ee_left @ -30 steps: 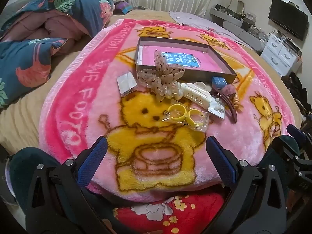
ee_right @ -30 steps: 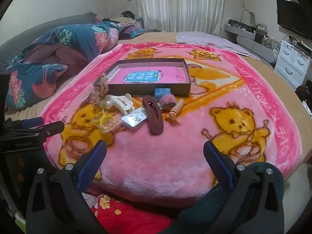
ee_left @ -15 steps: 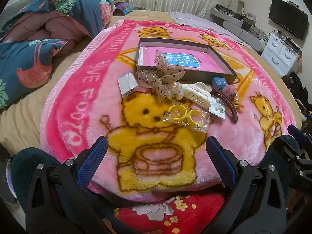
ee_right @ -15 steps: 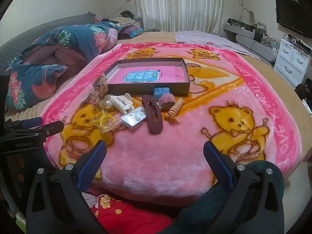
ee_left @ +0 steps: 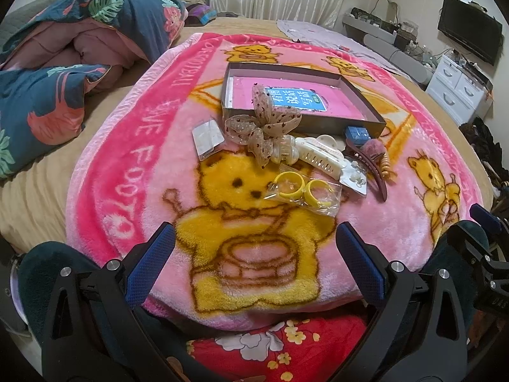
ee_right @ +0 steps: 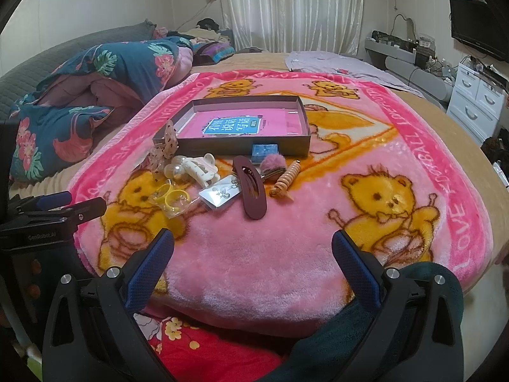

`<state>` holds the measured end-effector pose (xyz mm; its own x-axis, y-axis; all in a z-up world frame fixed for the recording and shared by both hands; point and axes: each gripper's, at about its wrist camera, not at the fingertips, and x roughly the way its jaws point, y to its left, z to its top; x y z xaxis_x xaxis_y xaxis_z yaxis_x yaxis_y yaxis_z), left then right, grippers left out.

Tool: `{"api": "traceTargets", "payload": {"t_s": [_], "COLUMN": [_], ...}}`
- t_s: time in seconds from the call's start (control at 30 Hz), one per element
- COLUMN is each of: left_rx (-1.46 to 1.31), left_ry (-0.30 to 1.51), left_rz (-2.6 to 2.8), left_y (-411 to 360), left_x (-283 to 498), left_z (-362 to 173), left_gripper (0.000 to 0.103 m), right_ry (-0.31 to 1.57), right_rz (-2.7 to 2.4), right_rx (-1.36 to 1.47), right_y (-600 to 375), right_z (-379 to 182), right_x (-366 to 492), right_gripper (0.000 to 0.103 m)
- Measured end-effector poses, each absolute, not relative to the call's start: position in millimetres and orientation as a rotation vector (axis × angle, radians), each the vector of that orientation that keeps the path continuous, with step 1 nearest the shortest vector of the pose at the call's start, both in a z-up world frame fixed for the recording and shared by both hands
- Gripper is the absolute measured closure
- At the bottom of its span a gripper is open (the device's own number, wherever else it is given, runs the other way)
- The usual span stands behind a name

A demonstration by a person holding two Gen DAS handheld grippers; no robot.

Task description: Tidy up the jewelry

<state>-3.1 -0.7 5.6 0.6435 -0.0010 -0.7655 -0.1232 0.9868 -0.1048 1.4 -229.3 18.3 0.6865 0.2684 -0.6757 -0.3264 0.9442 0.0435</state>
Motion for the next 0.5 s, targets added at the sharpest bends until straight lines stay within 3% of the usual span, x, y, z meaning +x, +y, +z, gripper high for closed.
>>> {"api": "traceTargets", "payload": {"t_s": [0.5], "left_rx": [-0.149], "left_ry": [0.861], "left_rz": [0.074], "left_y": [3.2], "left_x": [-2.6], "left_z": [9.6], "left_gripper": [0.008], "right_ry": [0.739], "right_rz": [0.327], "right_rx": [-0.089], "right_y": [-228.7], "right_z": [21.5], "right_x": [0.4], "right_gripper": [0.004]}}
